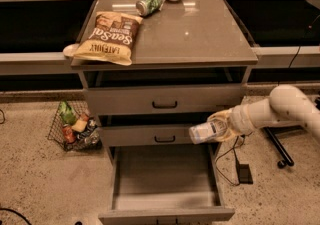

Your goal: Pick blue plastic bottle from bottom drawer and place on counter

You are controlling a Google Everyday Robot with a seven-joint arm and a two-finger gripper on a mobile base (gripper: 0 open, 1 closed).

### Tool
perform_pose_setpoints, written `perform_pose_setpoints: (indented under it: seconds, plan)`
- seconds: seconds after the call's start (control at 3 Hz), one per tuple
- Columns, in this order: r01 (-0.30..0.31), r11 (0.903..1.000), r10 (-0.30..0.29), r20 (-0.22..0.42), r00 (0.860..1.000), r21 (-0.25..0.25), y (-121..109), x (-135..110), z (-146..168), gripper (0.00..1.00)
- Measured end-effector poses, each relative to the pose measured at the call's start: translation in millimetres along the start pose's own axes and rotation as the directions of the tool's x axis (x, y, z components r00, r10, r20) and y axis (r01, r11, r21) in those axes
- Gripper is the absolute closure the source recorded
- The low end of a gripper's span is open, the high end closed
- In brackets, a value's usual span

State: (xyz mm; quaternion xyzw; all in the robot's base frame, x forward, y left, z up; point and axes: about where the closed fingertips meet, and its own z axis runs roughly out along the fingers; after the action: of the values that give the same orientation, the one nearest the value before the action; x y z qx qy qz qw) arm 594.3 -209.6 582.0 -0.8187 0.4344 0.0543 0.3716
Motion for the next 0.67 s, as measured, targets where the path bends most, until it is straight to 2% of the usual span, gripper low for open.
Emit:
perform_pose_setpoints:
  seconds: [0.33,0.67]
  plan:
    - [0.060,0.9973,-0.060,-0.004,0.998,0.041,-38.7,-9.8,-53.3,1.00]
    - [0.141,0.9897,-0.140,-0.038,0.989,0.023,-68.1,-23.9,-91.0,1.00]
